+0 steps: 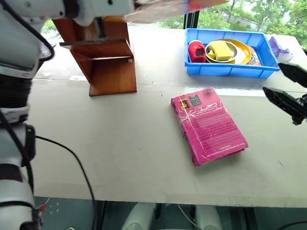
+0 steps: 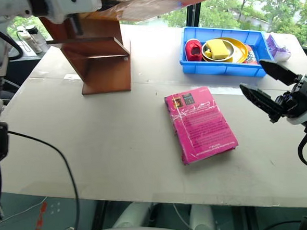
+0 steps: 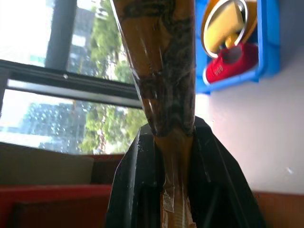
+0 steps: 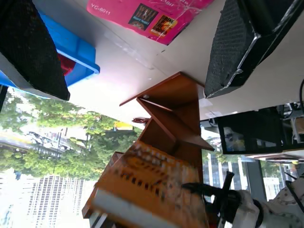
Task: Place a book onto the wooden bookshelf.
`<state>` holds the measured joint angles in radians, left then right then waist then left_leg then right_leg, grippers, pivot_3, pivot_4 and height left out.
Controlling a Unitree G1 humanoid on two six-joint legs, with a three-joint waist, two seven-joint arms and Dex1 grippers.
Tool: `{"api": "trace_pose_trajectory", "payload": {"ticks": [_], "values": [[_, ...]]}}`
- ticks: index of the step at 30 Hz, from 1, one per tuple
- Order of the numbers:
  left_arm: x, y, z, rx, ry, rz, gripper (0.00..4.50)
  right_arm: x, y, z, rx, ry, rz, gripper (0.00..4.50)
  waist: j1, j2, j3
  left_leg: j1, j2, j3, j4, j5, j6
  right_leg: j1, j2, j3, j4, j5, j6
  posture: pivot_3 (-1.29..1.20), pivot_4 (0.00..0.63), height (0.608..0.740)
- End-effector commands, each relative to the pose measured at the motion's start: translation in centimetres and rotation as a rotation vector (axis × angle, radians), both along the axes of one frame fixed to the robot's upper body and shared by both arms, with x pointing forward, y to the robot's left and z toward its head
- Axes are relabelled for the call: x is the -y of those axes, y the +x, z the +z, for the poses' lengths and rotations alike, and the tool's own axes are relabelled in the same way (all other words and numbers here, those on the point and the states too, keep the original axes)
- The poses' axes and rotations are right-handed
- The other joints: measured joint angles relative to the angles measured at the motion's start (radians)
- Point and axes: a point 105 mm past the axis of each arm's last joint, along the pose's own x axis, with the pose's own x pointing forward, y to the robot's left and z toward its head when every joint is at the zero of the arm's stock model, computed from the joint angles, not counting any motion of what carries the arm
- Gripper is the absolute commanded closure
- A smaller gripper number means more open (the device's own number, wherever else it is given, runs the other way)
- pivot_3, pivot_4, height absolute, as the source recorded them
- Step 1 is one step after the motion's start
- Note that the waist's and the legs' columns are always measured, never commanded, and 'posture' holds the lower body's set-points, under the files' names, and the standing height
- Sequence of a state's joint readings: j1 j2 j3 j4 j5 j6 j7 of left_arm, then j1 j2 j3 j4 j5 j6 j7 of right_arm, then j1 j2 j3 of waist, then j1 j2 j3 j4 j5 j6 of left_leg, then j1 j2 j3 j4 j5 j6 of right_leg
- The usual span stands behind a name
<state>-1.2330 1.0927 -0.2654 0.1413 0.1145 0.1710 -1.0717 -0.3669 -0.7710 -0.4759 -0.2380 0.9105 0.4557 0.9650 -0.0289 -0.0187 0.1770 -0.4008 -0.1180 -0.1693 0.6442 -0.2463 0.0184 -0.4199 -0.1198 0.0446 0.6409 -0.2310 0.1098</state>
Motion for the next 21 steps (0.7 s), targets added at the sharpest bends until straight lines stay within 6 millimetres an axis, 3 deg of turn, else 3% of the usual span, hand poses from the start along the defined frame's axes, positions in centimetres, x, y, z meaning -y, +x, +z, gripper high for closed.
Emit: {"api": "trace_pose_trajectory", "payload": {"ticks": [1, 5, 10, 14, 20, 21], "values": [[-3.9, -0.9, 1.2, -0.058, 0.031, 0.212, 4.33, 0.0, -0.6, 1.4, 0.102, -0.001, 0.007, 0.0, -0.006, 0.0, 0.0, 0.0, 0.0, 0.0, 0.001, 0.0, 0.0, 0.0, 0.0, -0.001, 0.001, 0.0, 0.0, 0.0, 0.15, 0.74], [-7.0, -0.9, 0.8, -0.123, 0.11, 0.367, 4.33, -0.5, -0.7, 1.5, 0.123, 0.0, 0.029, 0.0, -0.009, 0.0, 0.0, 0.0, 0.0, 0.0, 0.004, 0.0, 0.0, 0.002, 0.001, -0.002, 0.002, 0.0, 0.0, 0.0, 0.15, 0.74], [-9.5, -0.1, -0.3, -0.159, 0.21, 0.445, 4.33, -0.8, -0.6, 1.1, 0.125, 0.01, 0.039, 0.0, -0.015, 0.0, 0.0, 0.002, 0.0, -0.001, 0.006, 0.0, 0.0, 0.003, 0.001, -0.002, 0.005, 0.0, 0.0, 0.0, 0.15, 0.74], [-11.5, 1.7, -3.6, -0.248, 0.282, 0.499, 4.33, -1.0, -0.7, 0.7, 0.114, 0.019, 0.045, 0.0, -0.025, 0.002, -0.001, 0.006, 0.001, 0.001, 0.006, 0.0, 0.0, 0.003, 0.002, 0.001, 0.011, 0.0, 0.0, 0.0, 0.15, 0.74], [-10.8, 3.2, -4.9, -0.301, 0.314, 0.516, 4.33, -1.3, -0.8, 0.4, 0.104, 0.011, 0.045, 0.0, -0.039, 0.004, -0.001, 0.019, 0.004, 0.009, 0.006, -0.002, 0.004, 0.01, 0.005, 0.009, 0.02, -0.003, 0.005, 0.0, 0.15, 0.74], [-10.3, 3.3, -4.9, -0.31, 0.3, 0.502, 3.84, -1.4, -0.9, 0.4, 0.103, 0.011, 0.045, 0.0, -0.042, 0.003, -0.001, 0.019, 0.005, 0.01, 0.006, -0.002, 0.004, 0.01, 0.005, 0.01, 0.02, -0.003, 0.005, 0.0, 0.15, 0.74]]}}
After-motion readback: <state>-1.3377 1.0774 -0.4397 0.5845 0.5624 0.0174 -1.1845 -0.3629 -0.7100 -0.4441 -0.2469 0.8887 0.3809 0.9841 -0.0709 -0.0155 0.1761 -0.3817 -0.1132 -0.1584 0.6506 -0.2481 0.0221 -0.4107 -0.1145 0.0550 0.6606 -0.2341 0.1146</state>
